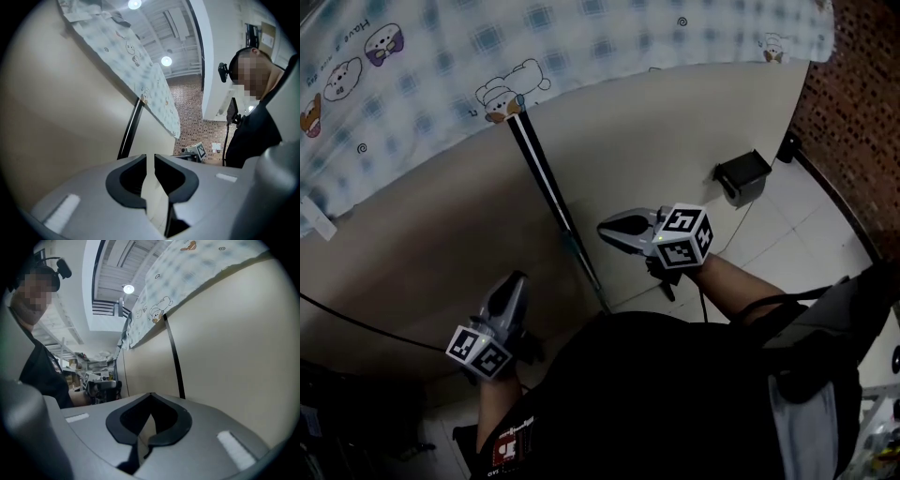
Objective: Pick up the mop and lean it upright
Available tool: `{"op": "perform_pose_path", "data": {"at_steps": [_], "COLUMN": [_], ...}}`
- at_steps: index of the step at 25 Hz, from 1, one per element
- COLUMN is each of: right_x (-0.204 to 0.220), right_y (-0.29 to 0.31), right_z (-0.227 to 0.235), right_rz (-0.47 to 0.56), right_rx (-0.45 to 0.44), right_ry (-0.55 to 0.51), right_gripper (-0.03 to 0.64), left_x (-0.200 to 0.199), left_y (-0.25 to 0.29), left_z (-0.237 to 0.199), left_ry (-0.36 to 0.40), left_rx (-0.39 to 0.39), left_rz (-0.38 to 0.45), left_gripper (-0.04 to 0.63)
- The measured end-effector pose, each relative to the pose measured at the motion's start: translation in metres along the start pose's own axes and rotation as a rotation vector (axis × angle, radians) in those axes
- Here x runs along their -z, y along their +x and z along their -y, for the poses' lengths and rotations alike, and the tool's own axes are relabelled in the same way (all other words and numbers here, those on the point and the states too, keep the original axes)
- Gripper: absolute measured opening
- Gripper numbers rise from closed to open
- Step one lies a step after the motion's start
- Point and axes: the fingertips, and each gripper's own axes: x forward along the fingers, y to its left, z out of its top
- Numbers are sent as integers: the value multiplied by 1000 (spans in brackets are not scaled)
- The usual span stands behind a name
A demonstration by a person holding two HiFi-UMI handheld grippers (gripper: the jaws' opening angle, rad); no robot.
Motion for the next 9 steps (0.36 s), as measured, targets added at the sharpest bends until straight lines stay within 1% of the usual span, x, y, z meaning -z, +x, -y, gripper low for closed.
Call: {"op": "perform_pose_path", "data": {"at_steps": [9], "right_x": [4], "right_y": [-7], "right_z": [-5], "right_rz": [-9], "right_rx": [-13], "right_ry": [-8], "right_gripper": [12], "left_x": [8], "left_y": [3], "left_z": [10], "left_ry": [1], "left_rx": [8], "left_rz": [-10], "left_gripper": [54]}}
